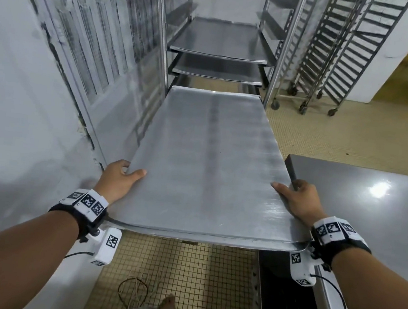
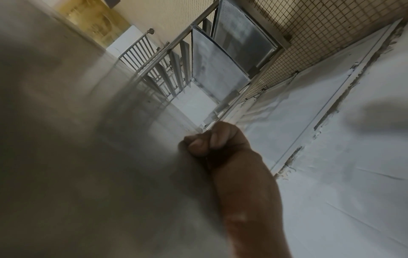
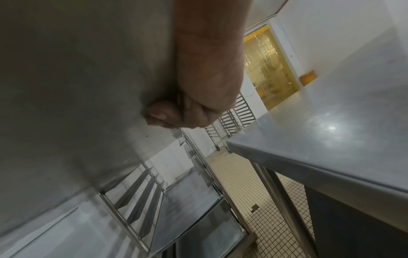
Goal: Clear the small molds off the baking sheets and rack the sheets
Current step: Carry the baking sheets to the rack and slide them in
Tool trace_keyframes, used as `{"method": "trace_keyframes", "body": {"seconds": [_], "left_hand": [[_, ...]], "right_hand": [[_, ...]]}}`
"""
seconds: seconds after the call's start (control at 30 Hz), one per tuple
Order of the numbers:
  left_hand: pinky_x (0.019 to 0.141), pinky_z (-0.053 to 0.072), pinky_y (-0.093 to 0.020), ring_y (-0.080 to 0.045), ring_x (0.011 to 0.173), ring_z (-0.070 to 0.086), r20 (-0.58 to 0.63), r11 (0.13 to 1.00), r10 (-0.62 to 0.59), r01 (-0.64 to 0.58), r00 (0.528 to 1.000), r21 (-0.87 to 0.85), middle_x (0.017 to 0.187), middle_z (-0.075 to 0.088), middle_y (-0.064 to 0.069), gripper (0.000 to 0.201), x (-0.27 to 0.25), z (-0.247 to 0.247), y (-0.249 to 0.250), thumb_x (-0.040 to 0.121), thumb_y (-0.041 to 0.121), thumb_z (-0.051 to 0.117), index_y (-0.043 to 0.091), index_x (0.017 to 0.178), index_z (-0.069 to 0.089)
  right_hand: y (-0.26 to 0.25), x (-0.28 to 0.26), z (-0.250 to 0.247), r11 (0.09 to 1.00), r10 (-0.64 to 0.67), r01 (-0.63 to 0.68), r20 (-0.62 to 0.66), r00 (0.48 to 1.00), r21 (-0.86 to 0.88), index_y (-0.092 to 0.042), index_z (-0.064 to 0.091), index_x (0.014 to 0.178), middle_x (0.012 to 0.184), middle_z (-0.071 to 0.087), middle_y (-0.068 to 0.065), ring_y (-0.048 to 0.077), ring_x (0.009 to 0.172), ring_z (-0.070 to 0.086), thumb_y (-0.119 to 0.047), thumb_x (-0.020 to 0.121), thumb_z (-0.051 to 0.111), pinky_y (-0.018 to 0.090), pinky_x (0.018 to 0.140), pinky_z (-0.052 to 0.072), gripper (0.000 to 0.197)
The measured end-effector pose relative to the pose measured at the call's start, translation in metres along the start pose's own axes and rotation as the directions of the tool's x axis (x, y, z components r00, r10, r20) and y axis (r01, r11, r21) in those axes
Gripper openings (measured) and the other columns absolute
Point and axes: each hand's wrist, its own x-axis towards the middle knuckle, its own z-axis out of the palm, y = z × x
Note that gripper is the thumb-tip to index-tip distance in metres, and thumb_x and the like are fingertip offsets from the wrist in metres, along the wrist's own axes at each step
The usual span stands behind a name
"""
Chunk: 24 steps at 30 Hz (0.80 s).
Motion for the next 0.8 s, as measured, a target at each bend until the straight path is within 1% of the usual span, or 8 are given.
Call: {"method": "trace_keyframes", "body": {"seconds": [0.1,0.17,0.27,0.37,0.47,0.57,0.7,0.8], "left_hand": [[0.068,0.047,-0.024,-0.012,0.071,0.06,-0.021,1.0,-0.013,0.013,1.0,0.01,0.079,0.061,0.008,0.023,0.03,0.011,0.004,0.084,0.031,0.079,0.03,0.08,0.056],[0.059,0.042,-0.019,-0.009,0.068,0.057,-0.025,0.999,-0.026,0.027,0.999,0.022,0.077,0.058,0.011,0.023,0.05,0.018,0.006,0.085,0.026,0.078,0.026,0.081,0.056],[0.057,0.042,-0.016,-0.014,0.07,0.061,-0.03,0.999,-0.012,0.014,0.999,0.046,0.076,0.059,0.011,0.021,0.081,0.024,0.004,0.085,0.026,0.079,0.019,0.088,0.059],[0.052,0.041,-0.008,-0.014,0.068,0.059,-0.036,0.996,-0.013,0.016,0.999,0.091,0.075,0.059,0.007,0.027,0.108,0.03,0.0,0.085,0.024,0.079,0.014,0.099,0.058],[0.064,0.042,-0.017,-0.02,0.08,0.06,-0.028,0.995,-0.012,0.015,1.0,0.103,0.094,0.065,-0.004,0.034,0.128,0.039,-0.005,0.085,0.023,0.078,0.008,0.11,0.06],[0.078,0.04,-0.023,-0.018,0.09,0.059,-0.007,0.994,-0.016,0.017,1.0,0.107,0.102,0.063,-0.004,0.041,0.148,0.045,-0.01,0.086,0.024,0.079,0.003,0.116,0.061],[0.082,0.041,-0.025,-0.017,0.095,0.06,-0.001,0.995,-0.03,0.03,1.0,0.093,0.103,0.06,-0.002,0.041,0.173,0.053,-0.01,0.086,0.024,0.078,0.003,0.117,0.06],[0.082,0.038,-0.024,-0.016,0.096,0.055,-0.018,0.995,-0.026,0.027,1.0,0.098,0.105,0.057,-0.001,0.042,0.191,0.06,-0.01,0.087,0.023,0.077,0.002,0.119,0.06]], "right_hand": [[0.001,0.037,0.011,0.999,0.028,-0.028,-0.004,1.0,-0.018,-0.012,0.052,0.08,0.061,0.058,-0.002,0.014,0.055,0.05,-0.067,0.067,0.076,0.031,0.06,0.044,0.062],[0.001,0.058,0.02,0.998,0.038,-0.038,-0.004,0.999,-0.056,-0.015,0.055,0.095,0.073,0.063,-0.002,0.015,0.066,0.057,-0.078,0.06,0.071,0.03,0.067,0.046,0.074],[0.004,0.084,0.038,0.993,0.056,-0.057,-0.009,0.998,-0.106,-0.005,0.062,0.11,0.1,0.068,0.009,0.024,0.091,0.062,-0.065,0.075,0.074,0.038,0.085,0.051,0.071],[0.009,0.103,0.055,0.988,0.093,-0.093,-0.003,0.996,-0.12,-0.001,0.059,0.126,0.114,0.069,0.015,0.027,0.099,0.065,-0.073,0.073,0.07,0.041,0.091,0.052,0.089],[0.009,0.119,0.064,0.975,0.122,-0.118,0.009,0.992,-0.19,-0.004,0.059,0.128,0.121,0.068,0.016,0.033,0.109,0.064,-0.078,0.073,0.064,0.039,0.095,0.05,0.093],[0.011,0.133,0.069,0.972,0.152,-0.148,0.004,0.988,-0.181,-0.009,0.061,0.123,0.119,0.069,0.013,0.03,0.107,0.065,-0.092,0.061,0.057,0.041,0.096,0.051,0.105],[0.001,0.151,0.077,0.972,0.17,-0.167,0.004,0.985,-0.165,-0.004,0.055,0.134,0.131,0.063,0.015,0.032,0.117,0.061,-0.073,0.075,0.067,0.043,0.104,0.047,0.092],[0.0,0.171,0.082,0.977,0.177,-0.176,-0.006,0.984,-0.121,-0.008,0.06,0.125,0.119,0.07,0.01,0.027,0.108,0.066,-0.079,0.067,0.068,0.045,0.1,0.05,0.093]]}}
